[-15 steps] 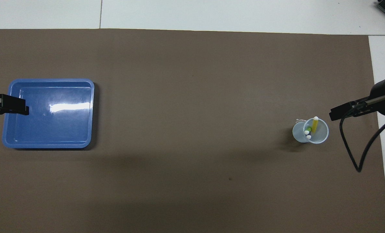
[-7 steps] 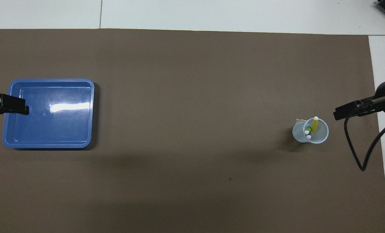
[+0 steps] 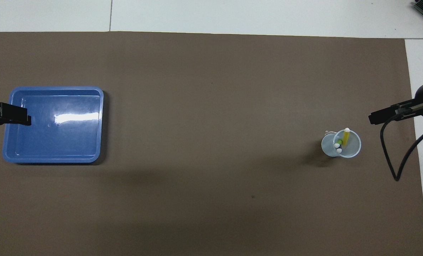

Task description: Right arm passes pens to left for tray arrangement

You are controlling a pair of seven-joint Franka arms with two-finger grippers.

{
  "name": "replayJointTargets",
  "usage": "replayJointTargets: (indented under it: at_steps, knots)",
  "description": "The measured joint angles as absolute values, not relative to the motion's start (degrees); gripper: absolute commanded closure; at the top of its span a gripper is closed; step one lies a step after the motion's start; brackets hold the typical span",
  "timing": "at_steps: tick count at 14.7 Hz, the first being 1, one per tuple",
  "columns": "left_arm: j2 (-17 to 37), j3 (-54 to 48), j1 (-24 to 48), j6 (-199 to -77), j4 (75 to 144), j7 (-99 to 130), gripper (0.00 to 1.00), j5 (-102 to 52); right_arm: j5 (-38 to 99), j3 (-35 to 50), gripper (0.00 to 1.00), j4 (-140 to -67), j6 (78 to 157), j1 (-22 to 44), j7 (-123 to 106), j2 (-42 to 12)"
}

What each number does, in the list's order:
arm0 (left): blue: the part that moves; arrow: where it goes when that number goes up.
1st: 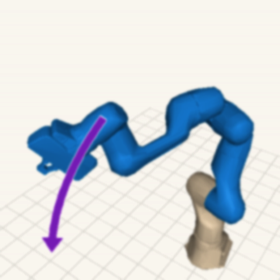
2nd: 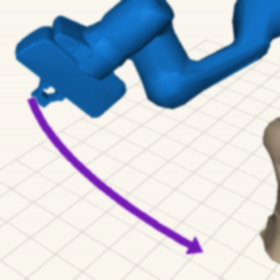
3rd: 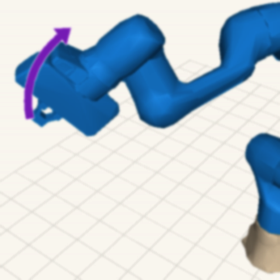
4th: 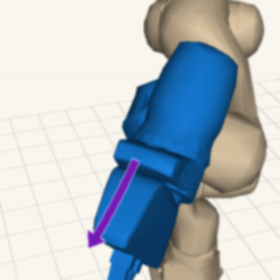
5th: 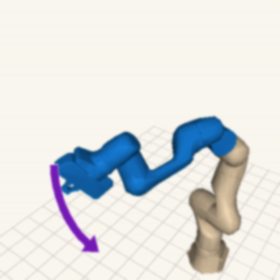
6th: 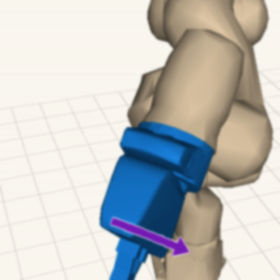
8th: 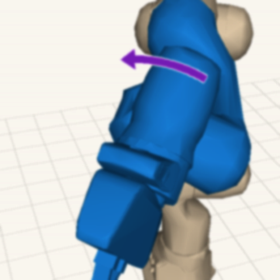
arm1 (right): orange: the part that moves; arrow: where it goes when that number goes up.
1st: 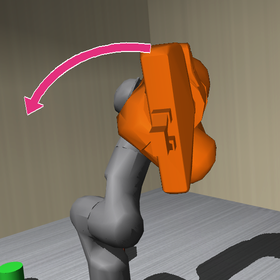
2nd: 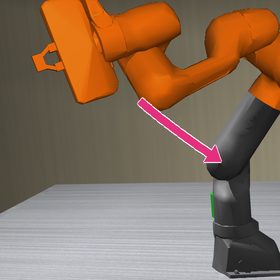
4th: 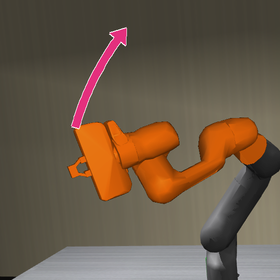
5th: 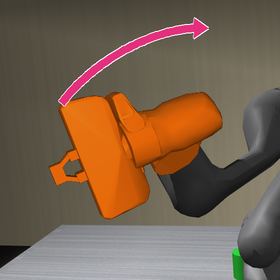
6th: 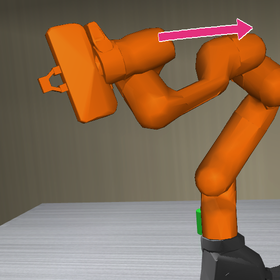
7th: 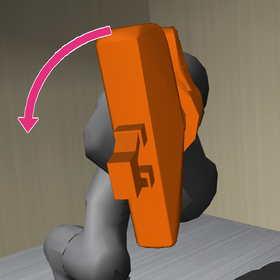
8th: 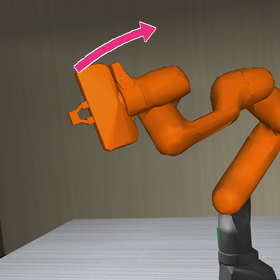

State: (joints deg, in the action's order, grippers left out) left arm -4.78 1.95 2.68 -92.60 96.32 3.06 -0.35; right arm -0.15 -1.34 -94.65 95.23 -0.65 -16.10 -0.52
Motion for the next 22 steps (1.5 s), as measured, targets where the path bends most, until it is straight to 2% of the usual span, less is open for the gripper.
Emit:
replayJointTargets:
  at_steps: [3,7,9,12,16,22]
  knots:
    - [-5.1,2.0,2.7,-92.6,96.3,3.1,0.0,-0.3,-0.1,-1.6,0.0,-98.8,100.5,-2.2,-19.4,-1.3]
    - [-5.2,2.0,2.7,-92.4,96.3,3.1,0.0,-0.3,-0.2,-1.6,0.02,-107.9,112.1,-2.6,-21.0,-2.6]
    - [-5.3,1.9,2.7,-92.3,96.3,3.1,0.0,-0.3,-0.2,-1.6,0.04,-109.1,113.4,-2.6,-20.9,-3.5]
    - [-5.5,1.7,2.7,-92.2,96.4,3.1,0.0,-0.3,-0.1,-1.5,0.13,-109.5,114.3,-2.2,-20.7,-4.3]
    - [-5.8,1.7,2.7,-91.8,97.5,3.2,0.0,-0.3,-0.1,-1.5,0.16,-113.4,118.0,-1.8,-20.7,-5.5]
    - [-7.2,0.7,2.7,-91.4,99.9,3.2,0.0,-0.4,-0.1,-1.6,0.23,-116.3,118.4,-1.9,-20.8,-5.7]
